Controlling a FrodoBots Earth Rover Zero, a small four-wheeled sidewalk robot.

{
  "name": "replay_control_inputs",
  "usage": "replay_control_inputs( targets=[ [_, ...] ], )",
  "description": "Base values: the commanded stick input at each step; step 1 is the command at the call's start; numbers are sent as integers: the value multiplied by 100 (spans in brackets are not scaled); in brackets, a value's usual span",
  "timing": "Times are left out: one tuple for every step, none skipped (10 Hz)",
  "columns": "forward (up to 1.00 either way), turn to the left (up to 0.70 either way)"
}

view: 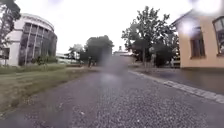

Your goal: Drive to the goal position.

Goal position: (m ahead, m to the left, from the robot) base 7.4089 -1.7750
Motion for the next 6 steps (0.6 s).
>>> replay_control_inputs(
  targets=[
    [70, 0],
    [70, 0],
    [70, 0],
    [70, 0],
    [70, 0],
    [70, 0]
  ],
)
